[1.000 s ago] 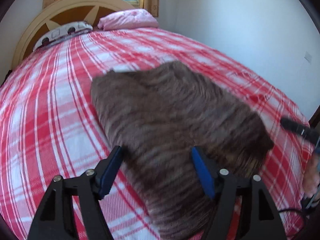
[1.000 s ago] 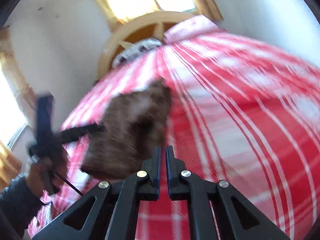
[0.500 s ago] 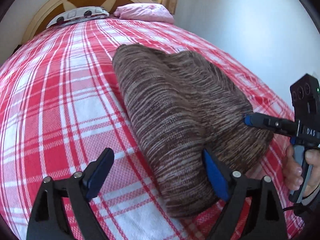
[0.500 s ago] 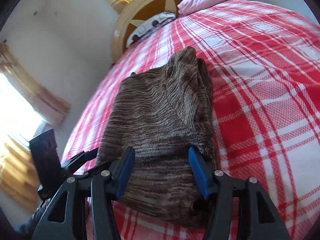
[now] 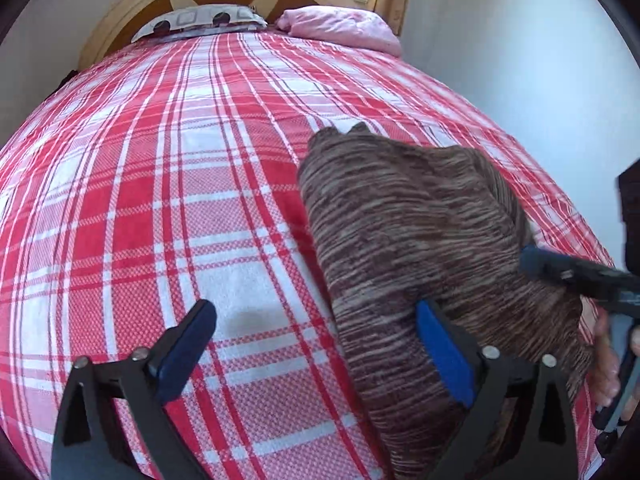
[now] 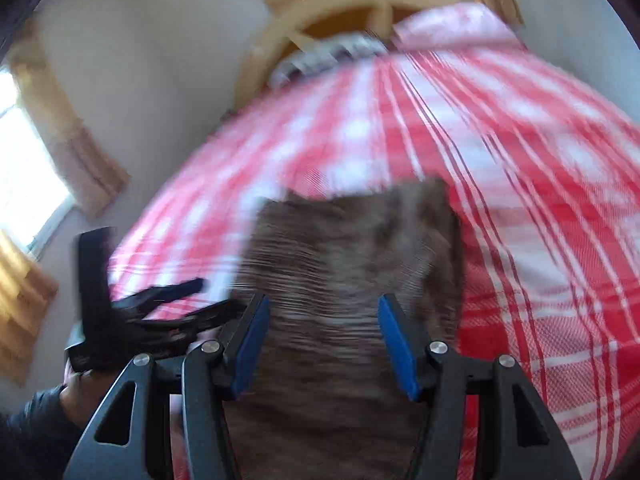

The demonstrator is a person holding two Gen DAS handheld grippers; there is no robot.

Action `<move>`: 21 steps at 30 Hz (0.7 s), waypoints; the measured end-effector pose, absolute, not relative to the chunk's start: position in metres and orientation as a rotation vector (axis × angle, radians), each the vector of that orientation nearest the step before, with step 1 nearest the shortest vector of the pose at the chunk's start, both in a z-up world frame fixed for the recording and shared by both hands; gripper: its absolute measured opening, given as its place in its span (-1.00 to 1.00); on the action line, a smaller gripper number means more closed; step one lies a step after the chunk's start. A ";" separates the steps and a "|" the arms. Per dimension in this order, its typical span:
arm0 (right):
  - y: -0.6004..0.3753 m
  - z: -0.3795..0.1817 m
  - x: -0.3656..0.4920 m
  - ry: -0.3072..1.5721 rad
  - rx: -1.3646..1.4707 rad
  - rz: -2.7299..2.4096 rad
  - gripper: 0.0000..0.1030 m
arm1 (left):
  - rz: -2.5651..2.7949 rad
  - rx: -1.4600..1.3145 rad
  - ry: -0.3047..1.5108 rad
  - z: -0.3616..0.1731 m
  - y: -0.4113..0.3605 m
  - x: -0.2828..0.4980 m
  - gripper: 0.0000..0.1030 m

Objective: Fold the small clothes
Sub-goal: 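Open the right tool and press the folded bundle flat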

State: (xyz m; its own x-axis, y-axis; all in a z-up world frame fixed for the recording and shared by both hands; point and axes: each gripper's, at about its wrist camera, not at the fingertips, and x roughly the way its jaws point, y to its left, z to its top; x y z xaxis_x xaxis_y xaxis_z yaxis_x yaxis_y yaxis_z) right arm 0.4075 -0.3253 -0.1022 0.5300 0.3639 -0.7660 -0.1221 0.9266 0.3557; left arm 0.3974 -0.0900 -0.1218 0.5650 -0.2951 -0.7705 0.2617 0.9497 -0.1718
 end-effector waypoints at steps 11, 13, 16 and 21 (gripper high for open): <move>-0.348 -0.085 0.347 0.817 0.312 0.341 0.12 | -0.396 -0.163 0.864 -0.098 -0.076 0.342 0.99; -0.338 -0.079 0.326 0.794 0.272 0.382 0.12 | -0.404 -0.145 0.874 -0.100 -0.083 0.334 0.99; -0.325 -0.085 0.309 0.835 0.205 0.393 0.12 | -0.391 -0.085 0.912 -0.111 -0.095 0.330 0.99; -0.327 -0.104 0.295 0.886 0.199 0.370 0.12 | -0.380 -0.014 0.972 -0.126 -0.107 0.323 0.99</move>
State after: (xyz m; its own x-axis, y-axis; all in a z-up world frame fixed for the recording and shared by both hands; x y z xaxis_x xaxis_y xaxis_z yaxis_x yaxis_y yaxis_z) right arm 0.2949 -0.3267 -0.1037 0.5750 0.3949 -0.7166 -0.2323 0.9186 0.3198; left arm 0.3229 -0.1070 -0.1264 0.5035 -0.3204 -0.8024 0.3085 0.9342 -0.1795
